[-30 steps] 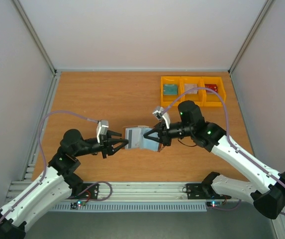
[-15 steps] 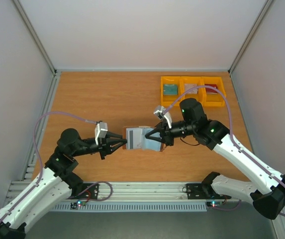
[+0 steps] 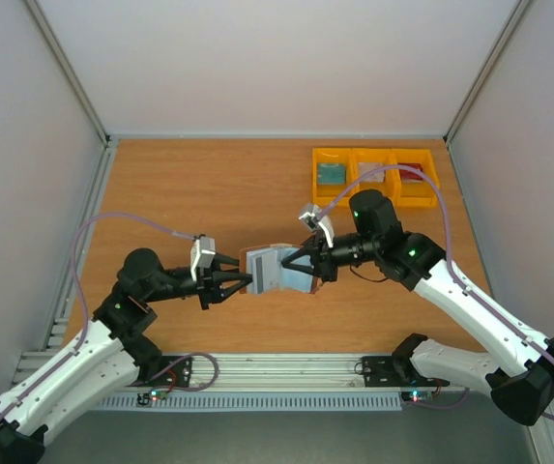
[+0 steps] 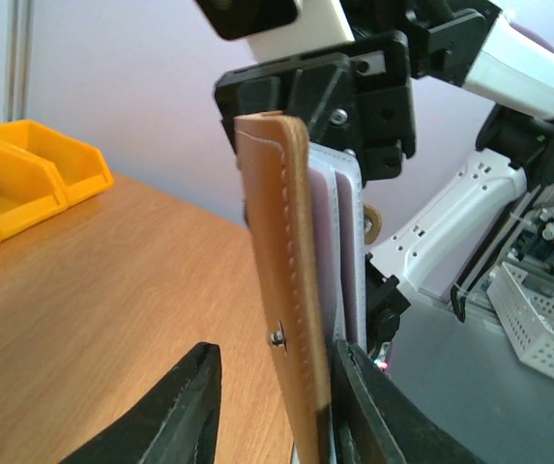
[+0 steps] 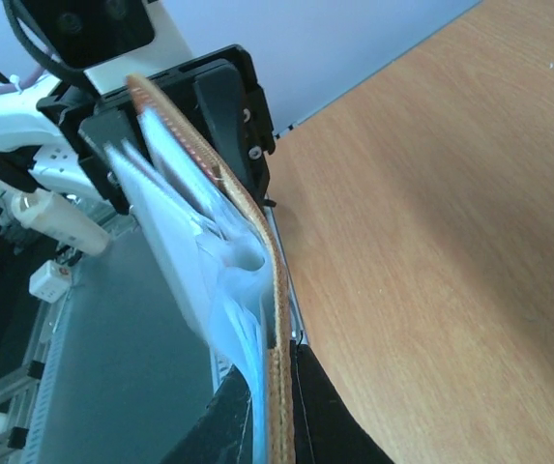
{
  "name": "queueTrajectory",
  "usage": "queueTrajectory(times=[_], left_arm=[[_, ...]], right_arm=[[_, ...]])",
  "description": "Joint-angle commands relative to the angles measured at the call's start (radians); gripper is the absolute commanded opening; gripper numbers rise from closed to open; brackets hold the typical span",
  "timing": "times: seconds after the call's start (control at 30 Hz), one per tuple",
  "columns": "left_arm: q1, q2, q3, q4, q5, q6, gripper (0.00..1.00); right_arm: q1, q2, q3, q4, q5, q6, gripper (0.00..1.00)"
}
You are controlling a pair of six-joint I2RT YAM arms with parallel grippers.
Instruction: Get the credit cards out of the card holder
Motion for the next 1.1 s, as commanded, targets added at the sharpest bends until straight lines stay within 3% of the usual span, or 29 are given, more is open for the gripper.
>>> queueTrajectory(times=[0.0, 0.33, 0.53, 0.73, 0.83, 1.07], left_arm=[[-0.043, 0.028, -0.012, 0.088, -0.013, -0.015, 0.35], [-0.063, 0.048, -0.007, 0.056, -0.129, -0.042, 0.42], [-0.049, 0.005, 0.019, 0.014, 0.028, 0.033, 0.58], [0.027, -0.014, 0.058, -0.008, 0.129, 0.014, 0.59], [0.028, -0.003, 0.039, 0.030, 0.126, -0.034, 0.53], [0.028, -0.006, 0.041, 0.055, 0.145, -0.036, 0.09]], right_arm=[[0.000, 0.006, 0.015, 0.077, 0.009, 0.031, 0.01], [0.000, 0.028, 0.005, 0.134, -0.006, 0.065, 0.01], [0.001, -0.009, 0.006, 0.063, 0.024, -0.004, 0.01], [-0.001, -0.020, 0.039, -0.028, 0.074, -0.062, 0.01], [-0.003, -0.008, 0.054, -0.029, 0.055, -0.059, 0.01], [-0.001, -0.022, 0.057, -0.036, 0.060, -0.066, 0.01]])
